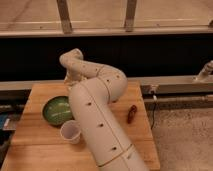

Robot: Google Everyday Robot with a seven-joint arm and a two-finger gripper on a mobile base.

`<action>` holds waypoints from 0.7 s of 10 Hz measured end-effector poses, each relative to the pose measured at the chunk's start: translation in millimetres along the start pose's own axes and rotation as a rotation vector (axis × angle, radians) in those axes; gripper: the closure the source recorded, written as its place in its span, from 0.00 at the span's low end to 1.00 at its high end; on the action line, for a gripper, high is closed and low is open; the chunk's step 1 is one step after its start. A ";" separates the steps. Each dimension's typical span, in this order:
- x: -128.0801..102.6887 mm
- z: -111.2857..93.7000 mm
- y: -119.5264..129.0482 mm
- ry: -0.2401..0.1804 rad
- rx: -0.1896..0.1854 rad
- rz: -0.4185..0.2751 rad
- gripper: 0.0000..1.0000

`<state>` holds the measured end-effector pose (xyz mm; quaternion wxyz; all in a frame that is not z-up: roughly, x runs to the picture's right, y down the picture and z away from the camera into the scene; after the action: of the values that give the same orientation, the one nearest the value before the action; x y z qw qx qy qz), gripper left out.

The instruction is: Place the bottle in the ceramic bowl

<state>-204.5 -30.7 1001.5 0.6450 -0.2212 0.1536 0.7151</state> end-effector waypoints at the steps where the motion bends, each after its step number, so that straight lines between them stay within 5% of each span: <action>1: -0.3 3.7 -2.0 0.003 -0.001 0.004 0.20; 4: 4.7 12.7 -6.9 0.015 0.021 0.002 0.22; 7: 9.8 10.8 -22.2 0.003 0.052 0.005 0.51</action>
<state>-184.5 -14.3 1007.1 0.6485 -0.2052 0.1735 0.7122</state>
